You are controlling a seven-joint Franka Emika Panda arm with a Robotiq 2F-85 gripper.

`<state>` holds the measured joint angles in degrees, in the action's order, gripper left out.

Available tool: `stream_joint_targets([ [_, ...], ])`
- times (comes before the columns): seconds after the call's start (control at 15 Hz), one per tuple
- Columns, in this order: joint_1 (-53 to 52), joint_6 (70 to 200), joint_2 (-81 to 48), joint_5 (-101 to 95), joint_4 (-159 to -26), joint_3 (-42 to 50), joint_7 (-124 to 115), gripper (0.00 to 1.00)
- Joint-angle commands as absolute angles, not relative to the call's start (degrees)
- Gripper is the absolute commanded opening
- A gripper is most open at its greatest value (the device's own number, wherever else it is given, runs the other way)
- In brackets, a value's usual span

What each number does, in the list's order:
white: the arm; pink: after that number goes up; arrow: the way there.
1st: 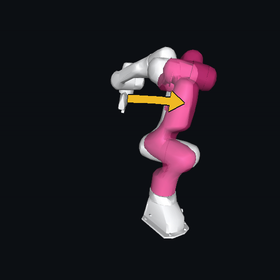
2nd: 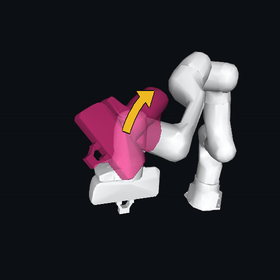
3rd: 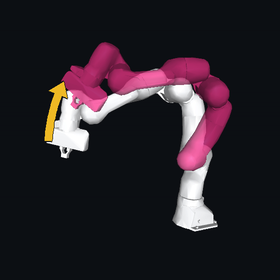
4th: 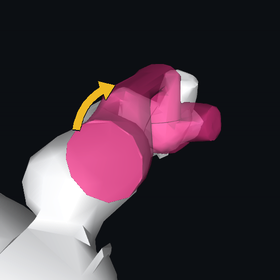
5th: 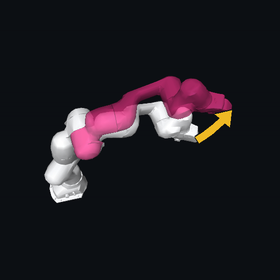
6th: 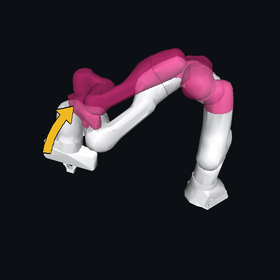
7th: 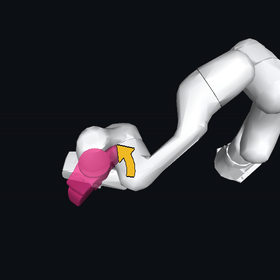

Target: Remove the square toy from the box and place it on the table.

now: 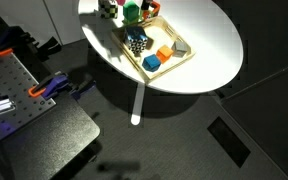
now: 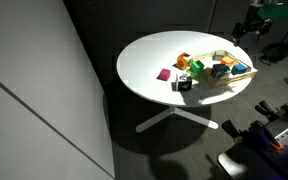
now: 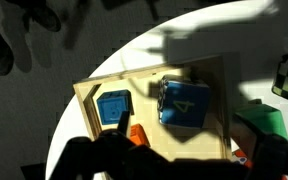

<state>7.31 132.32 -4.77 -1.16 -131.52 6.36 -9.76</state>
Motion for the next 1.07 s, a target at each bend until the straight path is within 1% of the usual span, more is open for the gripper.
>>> stream_joint_targets([
  [0.0, 6.7, 134.7, -10.1, -1.7, -128.5, 6.6, -10.7, 1.0],
  [1.0, 5.0, 142.2, -22.6, -1.7, -124.9, 7.1, -10.2, 1.0],
])
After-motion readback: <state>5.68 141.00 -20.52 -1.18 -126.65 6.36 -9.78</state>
